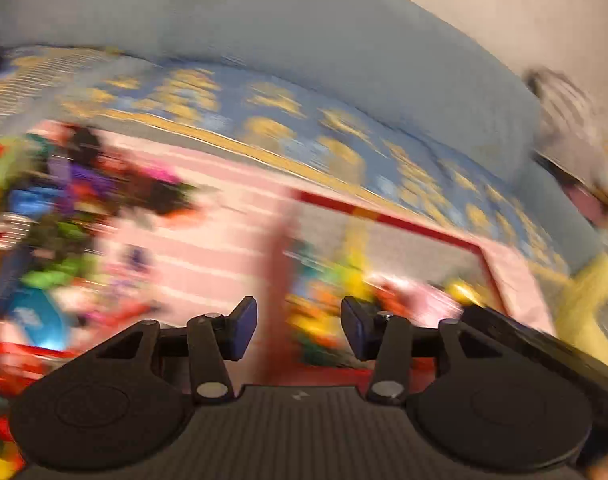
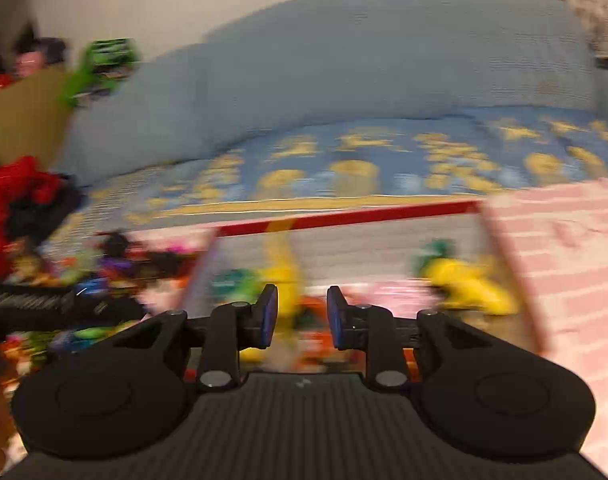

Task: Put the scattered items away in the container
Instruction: 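Grasp the blue round case with the left gripper while the right grasps a black toy car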

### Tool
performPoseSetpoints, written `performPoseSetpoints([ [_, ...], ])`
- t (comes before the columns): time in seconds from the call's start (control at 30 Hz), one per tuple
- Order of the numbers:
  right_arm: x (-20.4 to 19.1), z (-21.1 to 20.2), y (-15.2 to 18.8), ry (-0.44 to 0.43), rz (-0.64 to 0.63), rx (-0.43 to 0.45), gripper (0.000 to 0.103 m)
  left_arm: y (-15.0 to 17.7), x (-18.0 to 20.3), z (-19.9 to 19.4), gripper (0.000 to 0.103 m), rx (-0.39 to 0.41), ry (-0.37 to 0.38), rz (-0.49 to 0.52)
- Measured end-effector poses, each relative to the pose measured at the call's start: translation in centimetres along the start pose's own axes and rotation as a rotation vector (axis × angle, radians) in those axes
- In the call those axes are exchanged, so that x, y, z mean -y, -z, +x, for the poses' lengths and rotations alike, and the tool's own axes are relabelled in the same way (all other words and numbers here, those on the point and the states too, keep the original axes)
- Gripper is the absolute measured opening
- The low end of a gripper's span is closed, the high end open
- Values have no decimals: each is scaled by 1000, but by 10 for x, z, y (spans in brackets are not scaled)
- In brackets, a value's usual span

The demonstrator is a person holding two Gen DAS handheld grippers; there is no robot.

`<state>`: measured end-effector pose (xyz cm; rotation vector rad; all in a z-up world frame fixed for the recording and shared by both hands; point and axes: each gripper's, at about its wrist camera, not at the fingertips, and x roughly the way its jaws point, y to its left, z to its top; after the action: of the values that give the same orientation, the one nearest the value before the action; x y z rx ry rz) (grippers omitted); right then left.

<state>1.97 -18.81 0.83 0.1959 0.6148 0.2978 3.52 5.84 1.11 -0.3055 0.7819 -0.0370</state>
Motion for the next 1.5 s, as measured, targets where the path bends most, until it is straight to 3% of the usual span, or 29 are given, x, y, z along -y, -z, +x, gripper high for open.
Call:
performPoseSetpoints([
  [0.13, -57, 14, 7, -130, -62, -51, 31, -9, -64, 6, 52, -6, -239, -107],
  [0.23, -91, 32, 21, -172, -109, -113, 32, -7, -104, 14, 51, -55, -314, -188],
  [0.4, -131, 73, 47, -175, -107, -229, 32, 3, -144, 20, 51, -97, -344, -326],
  [0.57, -147, 112, 61, -113, -78, -299, 41, 6, -155, 31, 51, -134, -370, -330],
  [0.77, -151, 150, 76, -46, -59, -365, 44, 7, -165, 48, 52, -167, -400, -355],
  [1.0, -158, 171, 79, -46, -34, -393, 57, 4, -169, 66, 60, -183, -445, -380],
  [1.1, -164, 171, 82, -35, -115, -385, 52, 4, -169, 73, 69, -190, -461, -377],
  [1.17, -165, 169, 84, -18, -165, -379, 39, 4, -170, 77, 74, -200, -475, -380],
  [1.43, -162, 164, 85, -40, -232, -387, 36, 0, -168, 95, 85, -233, -519, -350],
  [1.5, -160, 162, 86, -48, -228, -388, 36, 1, -163, 99, 83, -237, -558, -312],
])
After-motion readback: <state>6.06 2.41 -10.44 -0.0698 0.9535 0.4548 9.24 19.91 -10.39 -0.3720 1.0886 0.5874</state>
